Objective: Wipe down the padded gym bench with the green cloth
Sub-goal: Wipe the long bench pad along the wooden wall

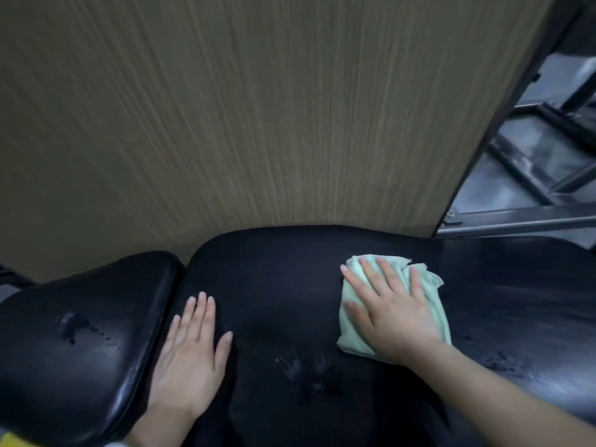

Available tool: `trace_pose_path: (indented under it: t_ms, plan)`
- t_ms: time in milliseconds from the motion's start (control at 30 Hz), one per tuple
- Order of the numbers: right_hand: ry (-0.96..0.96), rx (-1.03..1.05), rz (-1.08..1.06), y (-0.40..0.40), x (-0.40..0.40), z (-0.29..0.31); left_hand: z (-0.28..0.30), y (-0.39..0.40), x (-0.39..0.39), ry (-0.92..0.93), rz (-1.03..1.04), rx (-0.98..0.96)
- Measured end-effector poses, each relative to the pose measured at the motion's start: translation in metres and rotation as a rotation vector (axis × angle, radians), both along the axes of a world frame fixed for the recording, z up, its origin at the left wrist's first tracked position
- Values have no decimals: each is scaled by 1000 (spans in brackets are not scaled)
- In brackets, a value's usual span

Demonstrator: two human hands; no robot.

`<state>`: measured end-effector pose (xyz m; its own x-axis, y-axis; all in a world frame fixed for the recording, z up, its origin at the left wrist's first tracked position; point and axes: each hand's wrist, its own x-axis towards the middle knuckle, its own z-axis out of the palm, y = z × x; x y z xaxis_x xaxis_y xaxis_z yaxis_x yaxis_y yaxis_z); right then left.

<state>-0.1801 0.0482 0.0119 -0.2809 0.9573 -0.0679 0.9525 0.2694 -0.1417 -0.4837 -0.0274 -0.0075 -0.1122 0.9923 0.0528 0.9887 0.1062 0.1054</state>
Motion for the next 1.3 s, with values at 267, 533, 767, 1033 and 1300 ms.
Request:
trace_pose_path:
  t_ms: [267,533,767,1033,1300]
  plan:
    - [-9,-36,-320,-2,-44,3,4,-17,92,-176,-60,102]
    - [50,41,125,3,-48,-2,-6,-31,95,-187,23,96]
    - [-39,-29,-117,7,35,2,-3,-34,99,-150,74,80]
    - [-70,-81,-427,-13,86,7,6,-34,105,-235,143,92]
    - [-55,-14,-54,-43,-18,4,7,-32,105,-271,167,85]
